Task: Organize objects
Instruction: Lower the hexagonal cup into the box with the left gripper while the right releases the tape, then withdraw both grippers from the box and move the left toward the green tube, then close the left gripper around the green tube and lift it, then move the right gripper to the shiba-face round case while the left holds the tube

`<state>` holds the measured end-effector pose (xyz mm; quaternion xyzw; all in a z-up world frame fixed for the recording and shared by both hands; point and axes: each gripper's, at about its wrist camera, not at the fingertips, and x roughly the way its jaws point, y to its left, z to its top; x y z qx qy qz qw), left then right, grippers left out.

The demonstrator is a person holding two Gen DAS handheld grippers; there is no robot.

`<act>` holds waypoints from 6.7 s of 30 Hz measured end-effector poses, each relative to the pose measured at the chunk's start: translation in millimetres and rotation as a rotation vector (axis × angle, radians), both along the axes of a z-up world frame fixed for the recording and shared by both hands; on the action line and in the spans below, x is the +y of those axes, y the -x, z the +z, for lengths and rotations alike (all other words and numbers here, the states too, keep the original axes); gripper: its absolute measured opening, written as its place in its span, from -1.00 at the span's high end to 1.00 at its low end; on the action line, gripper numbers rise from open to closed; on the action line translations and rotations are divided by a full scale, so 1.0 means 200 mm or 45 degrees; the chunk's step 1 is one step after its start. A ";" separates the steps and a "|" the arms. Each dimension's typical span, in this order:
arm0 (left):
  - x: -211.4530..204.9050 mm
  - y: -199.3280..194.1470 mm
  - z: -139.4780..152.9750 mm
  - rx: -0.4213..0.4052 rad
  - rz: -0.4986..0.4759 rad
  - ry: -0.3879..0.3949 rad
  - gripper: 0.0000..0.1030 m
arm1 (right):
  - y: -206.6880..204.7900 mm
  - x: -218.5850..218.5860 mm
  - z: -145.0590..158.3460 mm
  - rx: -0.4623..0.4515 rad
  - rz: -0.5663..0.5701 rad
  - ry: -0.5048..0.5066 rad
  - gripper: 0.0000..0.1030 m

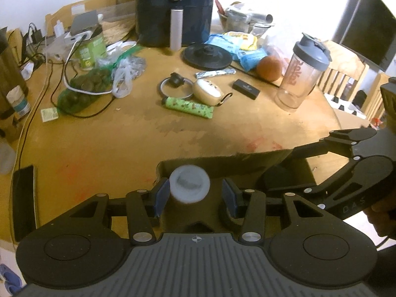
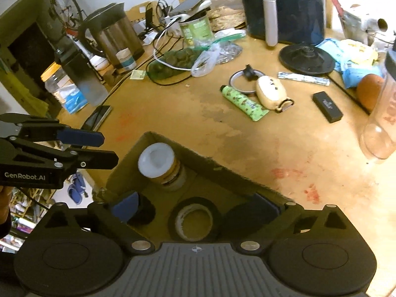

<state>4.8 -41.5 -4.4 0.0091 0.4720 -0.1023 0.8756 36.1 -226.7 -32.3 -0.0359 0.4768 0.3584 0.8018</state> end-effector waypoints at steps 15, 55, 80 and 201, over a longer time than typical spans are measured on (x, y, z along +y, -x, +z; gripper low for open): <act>-0.07 -0.10 0.02 -0.030 -0.106 -0.010 -0.02 | -0.06 -0.10 0.02 -0.053 -0.190 0.054 -1.00; -0.02 -0.58 0.16 -0.240 -0.234 0.042 -0.04 | -0.31 -0.11 0.18 -0.338 -0.559 0.160 -1.00; 0.00 -0.79 -0.19 -0.048 -0.324 -0.074 -0.04 | -0.31 -0.11 0.11 -0.188 -0.559 0.179 -1.00; 0.30 -0.42 0.13 -0.095 -0.019 0.229 0.50 | -0.86 0.24 -0.20 -0.293 0.021 0.168 -0.71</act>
